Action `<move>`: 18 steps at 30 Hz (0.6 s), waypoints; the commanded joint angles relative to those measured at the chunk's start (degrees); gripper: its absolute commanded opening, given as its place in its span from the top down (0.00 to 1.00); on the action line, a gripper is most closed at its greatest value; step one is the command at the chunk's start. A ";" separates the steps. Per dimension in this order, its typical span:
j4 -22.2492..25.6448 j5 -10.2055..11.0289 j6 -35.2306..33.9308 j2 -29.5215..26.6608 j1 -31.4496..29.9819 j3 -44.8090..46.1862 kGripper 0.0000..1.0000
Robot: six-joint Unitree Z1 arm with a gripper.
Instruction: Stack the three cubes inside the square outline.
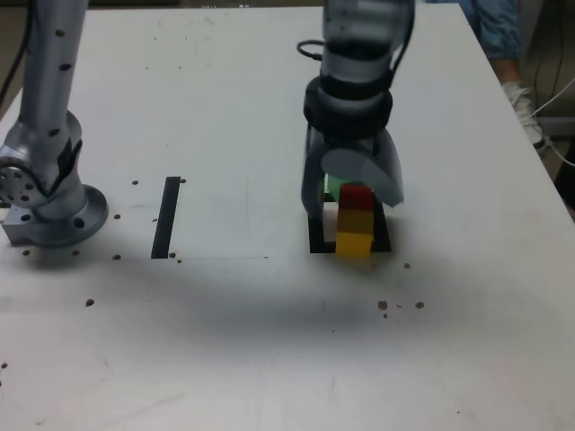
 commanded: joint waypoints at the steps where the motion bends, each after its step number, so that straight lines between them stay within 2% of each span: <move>1: 0.66 -0.07 -0.26 -1.78 -0.16 0.28 0.01; 12: 5.74 -0.25 -3.19 -6.10 -4.09 -1.41 0.01; 18: 6.84 -1.82 -5.24 -5.82 -6.91 -1.98 0.02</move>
